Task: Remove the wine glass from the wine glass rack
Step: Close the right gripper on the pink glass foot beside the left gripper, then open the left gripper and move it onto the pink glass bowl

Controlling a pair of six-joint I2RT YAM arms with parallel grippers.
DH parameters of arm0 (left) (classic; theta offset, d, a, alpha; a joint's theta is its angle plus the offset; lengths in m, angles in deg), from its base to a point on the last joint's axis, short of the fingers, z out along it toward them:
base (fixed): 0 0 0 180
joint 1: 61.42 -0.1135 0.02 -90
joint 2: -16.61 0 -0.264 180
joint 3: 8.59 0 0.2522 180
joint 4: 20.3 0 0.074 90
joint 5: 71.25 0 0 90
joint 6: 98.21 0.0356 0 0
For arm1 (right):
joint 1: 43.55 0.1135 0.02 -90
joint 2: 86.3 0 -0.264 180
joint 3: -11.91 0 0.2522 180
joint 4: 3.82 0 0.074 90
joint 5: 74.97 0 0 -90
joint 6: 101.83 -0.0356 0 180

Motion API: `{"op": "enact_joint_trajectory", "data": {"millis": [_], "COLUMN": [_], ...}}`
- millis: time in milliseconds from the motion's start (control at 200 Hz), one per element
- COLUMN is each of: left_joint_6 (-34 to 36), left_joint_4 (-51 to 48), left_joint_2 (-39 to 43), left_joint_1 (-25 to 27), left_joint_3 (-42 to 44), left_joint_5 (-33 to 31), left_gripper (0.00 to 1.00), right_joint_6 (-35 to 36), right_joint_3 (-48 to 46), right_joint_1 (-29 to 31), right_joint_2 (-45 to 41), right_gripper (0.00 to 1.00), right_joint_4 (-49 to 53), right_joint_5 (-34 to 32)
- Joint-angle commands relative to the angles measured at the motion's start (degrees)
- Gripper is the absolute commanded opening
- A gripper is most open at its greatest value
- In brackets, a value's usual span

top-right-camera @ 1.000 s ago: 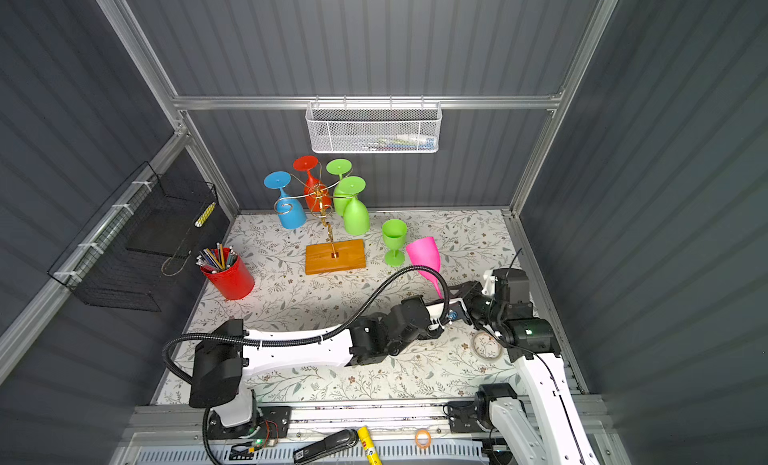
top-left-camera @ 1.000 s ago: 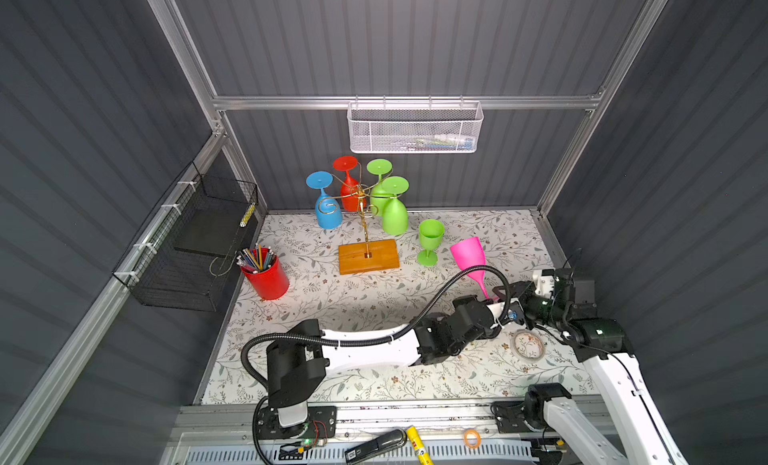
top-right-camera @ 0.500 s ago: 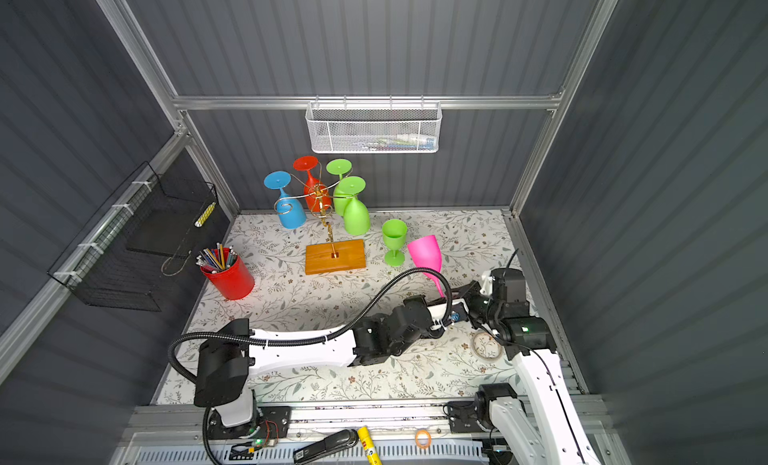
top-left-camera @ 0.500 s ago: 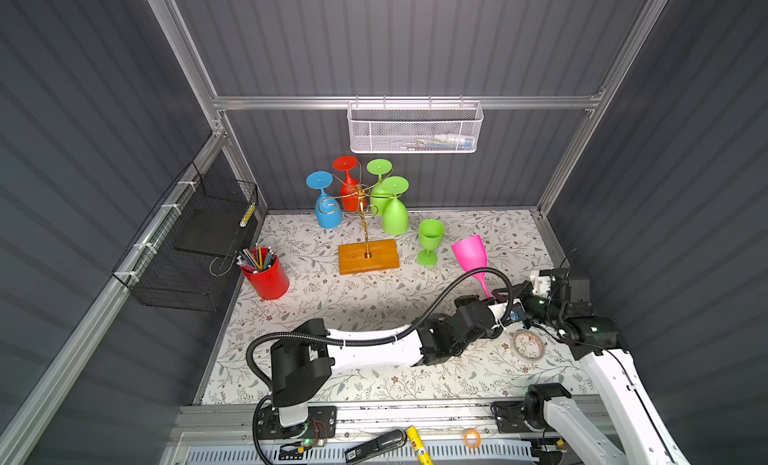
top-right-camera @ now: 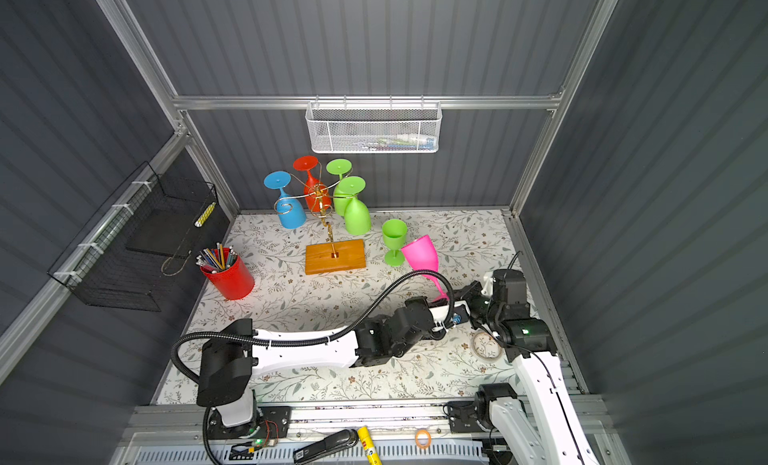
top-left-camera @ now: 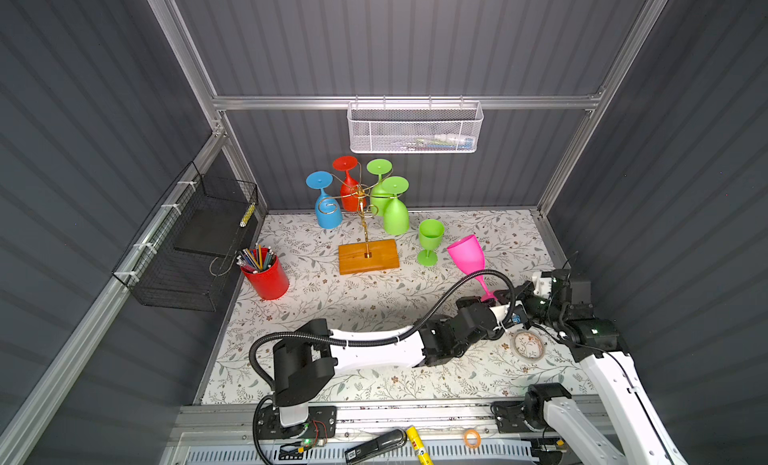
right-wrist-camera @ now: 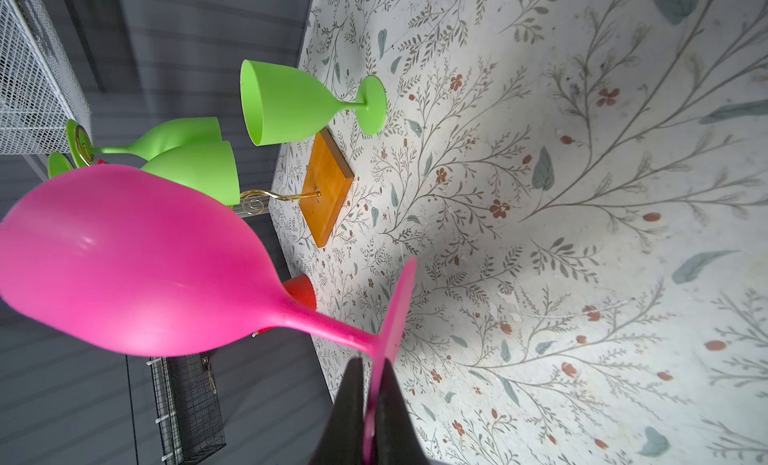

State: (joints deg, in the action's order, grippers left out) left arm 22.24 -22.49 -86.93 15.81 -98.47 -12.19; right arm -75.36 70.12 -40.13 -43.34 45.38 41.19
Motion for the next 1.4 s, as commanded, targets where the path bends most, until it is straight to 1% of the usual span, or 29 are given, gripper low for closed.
{"op": "enact_joint_trajectory", "data": {"millis": [0,30,100,165,375,430,450,570,655,665,720,855,945,1076,1211,1306,1396], "left_joint_6": [-0.7,-0.8,-1.2,-1.4,-3.3,-4.4,-5.0,-8.7,-12.3,-12.8,-16.2,-23.9,-27.2,-31.9,-35.8,-37.3,-37.3], "left_joint_4": [0.8,0.5,0.0,0.0,-2.6,-3.9,-4.5,-8.8,-14.1,-14.6,-17.8,-20.4,-21.9,-25.5,-26.1,-27.2,-28.6], "left_joint_2": [0.9,1.0,1.7,2.7,7.4,8.9,9.5,12.7,13.9,14.1,14.8,17.5,18.4,17.5,16.3,14.7,13.2], "left_joint_1": [0.3,0.3,0.3,0.3,0.4,0.3,0.3,0.2,-1.0,-1.2,-3.0,-9.1,-12.3,-16.9,-21.3,-23.2,-23.7], "left_joint_3": [-3.2,-3.1,-3.0,-2.4,-1.0,-0.9,-1.0,-2.4,-4.4,-6.0,-8.1,-9.5,-11.1,-15.3,-17.1,-18.7,-20.2], "left_joint_5": [-0.3,-0.2,-0.1,0.0,0.8,1.4,1.7,4.0,6.9,7.4,10.7,21.1,25.6,31.7,38.9,42.6,45.0], "left_gripper": [0.11,0.18,0.31,0.4,0.6,0.63,0.64,0.66,0.68,0.68,0.68,0.67,0.67,0.67,0.64,0.62,0.61], "right_joint_6": [2.6,2.6,2.4,2.4,2.3,2.6,2.8,4.3,5.3,5.4,5.6,7.4,8.8,10.1,10.1,9.8,9.9], "right_joint_3": [-0.9,-0.9,-0.8,-0.8,-1.4,-1.9,-2.2,-4.8,-7.0,-7.2,-8.3,-10.7,-11.8,-13.6,-15.8,-17.1,-17.2], "right_joint_1": [0.1,0.1,0.2,0.2,0.1,0.1,0.2,0.1,0.1,0.2,0.1,0.1,0.1,0.0,0.0,0.0,0.0], "right_joint_2": [-0.6,-0.7,-1.1,-1.4,-2.3,-2.7,-2.8,-3.5,-4.0,-4.1,-4.4,-6.3,-7.7,-9.3,-10.2,-10.6,-10.3], "right_gripper": [0.0,0.0,0.0,0.0,0.0,0.0,0.0,0.0,0.0,0.0,0.0,0.0,0.0,0.0,0.0,0.0,0.0], "right_joint_4": [-1.0,-1.1,-1.5,-2.0,-4.4,-5.2,-5.8,-10.9,-15.9,-16.3,-18.0,-23.0,-25.0,-28.4,-32.2,-34.7,-35.5], "right_joint_5": [-2.6,-2.9,-3.5,-3.9,-5.9,-6.3,-8.7,-10.6,-11.0,-11.0,-11.7,-12.5,-13.8,-14.3,-13.5,-12.9,-12.5]}}
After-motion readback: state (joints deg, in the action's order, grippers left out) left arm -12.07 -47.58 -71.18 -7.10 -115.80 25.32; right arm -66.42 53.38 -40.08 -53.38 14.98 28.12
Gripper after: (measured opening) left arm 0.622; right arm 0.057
